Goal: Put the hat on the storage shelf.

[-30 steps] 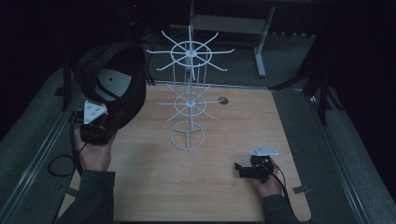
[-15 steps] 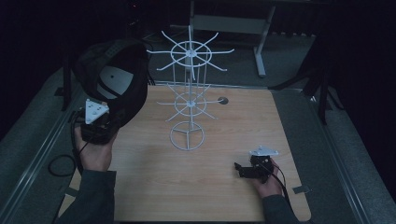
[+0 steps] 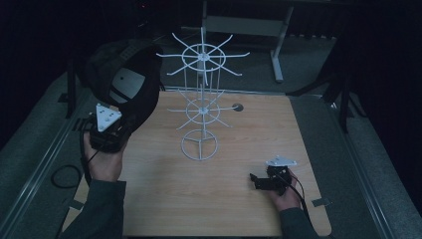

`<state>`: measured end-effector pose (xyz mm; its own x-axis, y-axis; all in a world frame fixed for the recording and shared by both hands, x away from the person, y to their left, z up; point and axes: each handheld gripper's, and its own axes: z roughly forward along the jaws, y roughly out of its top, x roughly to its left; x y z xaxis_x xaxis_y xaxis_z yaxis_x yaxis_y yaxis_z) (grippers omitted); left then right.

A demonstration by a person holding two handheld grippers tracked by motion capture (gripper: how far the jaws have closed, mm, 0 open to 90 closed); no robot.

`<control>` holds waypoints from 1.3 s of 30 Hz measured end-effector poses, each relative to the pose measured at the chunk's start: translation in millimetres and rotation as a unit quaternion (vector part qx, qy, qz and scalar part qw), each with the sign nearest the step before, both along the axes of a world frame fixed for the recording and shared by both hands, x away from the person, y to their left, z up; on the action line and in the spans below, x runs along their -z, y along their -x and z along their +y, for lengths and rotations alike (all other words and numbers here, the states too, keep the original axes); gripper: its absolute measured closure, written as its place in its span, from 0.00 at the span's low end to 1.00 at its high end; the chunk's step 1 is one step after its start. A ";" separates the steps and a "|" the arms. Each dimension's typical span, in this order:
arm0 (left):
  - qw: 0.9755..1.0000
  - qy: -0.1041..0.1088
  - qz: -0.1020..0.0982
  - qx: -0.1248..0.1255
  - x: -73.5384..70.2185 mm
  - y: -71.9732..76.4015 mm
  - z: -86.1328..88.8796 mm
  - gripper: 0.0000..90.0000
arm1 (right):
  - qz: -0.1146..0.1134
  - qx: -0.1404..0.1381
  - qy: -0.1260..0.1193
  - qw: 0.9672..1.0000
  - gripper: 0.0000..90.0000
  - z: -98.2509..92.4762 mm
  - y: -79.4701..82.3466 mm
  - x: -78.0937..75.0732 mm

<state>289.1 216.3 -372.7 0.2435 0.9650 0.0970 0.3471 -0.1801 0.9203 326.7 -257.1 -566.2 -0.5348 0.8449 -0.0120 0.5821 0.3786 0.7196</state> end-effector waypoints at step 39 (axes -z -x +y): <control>0.999 -0.044 -0.014 -0.001 10.9 -0.1 -27.9 0.96 | 0.000 0.000 0.000 1.000 0.13 0.0 0.0 0.0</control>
